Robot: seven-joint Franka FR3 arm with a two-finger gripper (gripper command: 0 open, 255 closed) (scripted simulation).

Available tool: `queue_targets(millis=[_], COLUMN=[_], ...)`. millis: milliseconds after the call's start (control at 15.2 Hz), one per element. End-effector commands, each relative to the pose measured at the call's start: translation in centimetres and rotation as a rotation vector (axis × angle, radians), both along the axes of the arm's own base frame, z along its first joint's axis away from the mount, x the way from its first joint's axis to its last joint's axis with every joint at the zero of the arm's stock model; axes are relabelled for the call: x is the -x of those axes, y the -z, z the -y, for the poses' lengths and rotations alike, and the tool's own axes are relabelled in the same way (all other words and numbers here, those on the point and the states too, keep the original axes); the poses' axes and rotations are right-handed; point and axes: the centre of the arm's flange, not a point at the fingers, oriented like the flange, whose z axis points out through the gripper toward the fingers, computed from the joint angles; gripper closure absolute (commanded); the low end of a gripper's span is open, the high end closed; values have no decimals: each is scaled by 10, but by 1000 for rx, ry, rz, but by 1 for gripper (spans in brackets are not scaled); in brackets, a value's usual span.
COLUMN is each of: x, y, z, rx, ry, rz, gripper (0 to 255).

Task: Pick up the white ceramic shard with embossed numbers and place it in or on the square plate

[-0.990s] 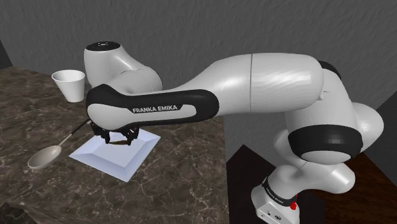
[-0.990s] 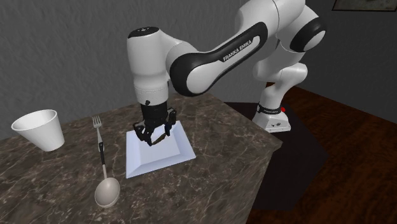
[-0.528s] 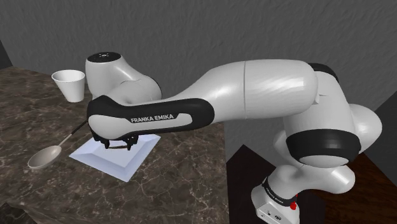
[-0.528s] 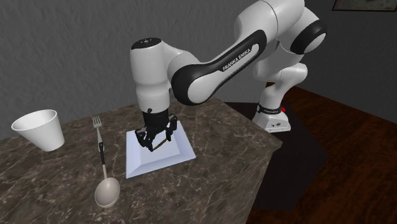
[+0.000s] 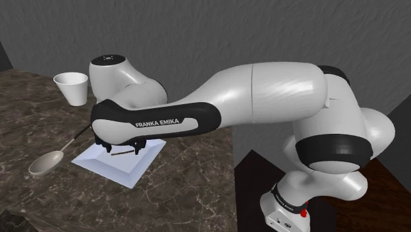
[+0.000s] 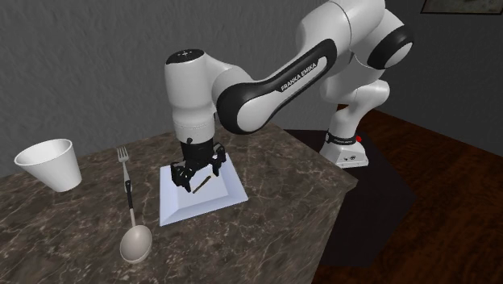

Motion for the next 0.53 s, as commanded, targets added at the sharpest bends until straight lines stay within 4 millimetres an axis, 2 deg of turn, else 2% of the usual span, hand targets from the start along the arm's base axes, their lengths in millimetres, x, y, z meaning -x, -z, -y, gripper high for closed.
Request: queue_targets(millis=[0,132,396,462], x=[0,0,3,3], y=[0,1,-49,-49], z=[0,0,-3,-3], rx=[1,1,1,1], ry=[0,1,1,1], rz=[0,0,0,0], gripper=[0,0,0,0])
